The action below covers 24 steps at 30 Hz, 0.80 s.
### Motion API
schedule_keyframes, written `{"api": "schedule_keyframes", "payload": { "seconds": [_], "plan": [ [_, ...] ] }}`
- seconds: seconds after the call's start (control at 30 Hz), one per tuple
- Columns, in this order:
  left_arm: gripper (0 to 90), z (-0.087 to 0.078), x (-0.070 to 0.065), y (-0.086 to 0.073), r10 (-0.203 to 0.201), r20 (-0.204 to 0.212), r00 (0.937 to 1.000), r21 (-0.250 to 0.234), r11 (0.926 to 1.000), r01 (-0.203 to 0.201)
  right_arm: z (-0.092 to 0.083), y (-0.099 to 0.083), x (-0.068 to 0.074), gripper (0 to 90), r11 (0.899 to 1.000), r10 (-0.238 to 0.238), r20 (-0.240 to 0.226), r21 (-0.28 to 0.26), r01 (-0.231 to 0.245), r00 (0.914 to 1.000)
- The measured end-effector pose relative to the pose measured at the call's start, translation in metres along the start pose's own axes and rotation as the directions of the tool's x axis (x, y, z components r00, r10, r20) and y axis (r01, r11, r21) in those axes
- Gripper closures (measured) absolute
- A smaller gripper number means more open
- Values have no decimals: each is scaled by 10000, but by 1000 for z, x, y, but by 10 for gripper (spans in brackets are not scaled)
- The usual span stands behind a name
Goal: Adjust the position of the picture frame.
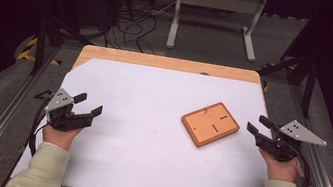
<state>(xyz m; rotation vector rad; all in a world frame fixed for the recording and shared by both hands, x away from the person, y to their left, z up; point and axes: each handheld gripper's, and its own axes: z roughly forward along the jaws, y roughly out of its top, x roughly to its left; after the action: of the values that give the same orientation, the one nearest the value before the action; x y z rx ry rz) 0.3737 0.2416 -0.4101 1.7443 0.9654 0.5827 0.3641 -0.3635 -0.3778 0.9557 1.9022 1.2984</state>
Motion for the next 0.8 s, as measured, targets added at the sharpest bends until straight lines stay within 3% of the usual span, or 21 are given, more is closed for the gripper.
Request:
{"api": "schedule_keyframes", "payload": {
  "seconds": [0.8],
  "plan": [
    [243, 2, -2, 2, 77, -17, 10000, 46, 10000, -77, -3, 2, 2, 460, 9998, -67, 20, -186, 67, 10000]
  ]
}}
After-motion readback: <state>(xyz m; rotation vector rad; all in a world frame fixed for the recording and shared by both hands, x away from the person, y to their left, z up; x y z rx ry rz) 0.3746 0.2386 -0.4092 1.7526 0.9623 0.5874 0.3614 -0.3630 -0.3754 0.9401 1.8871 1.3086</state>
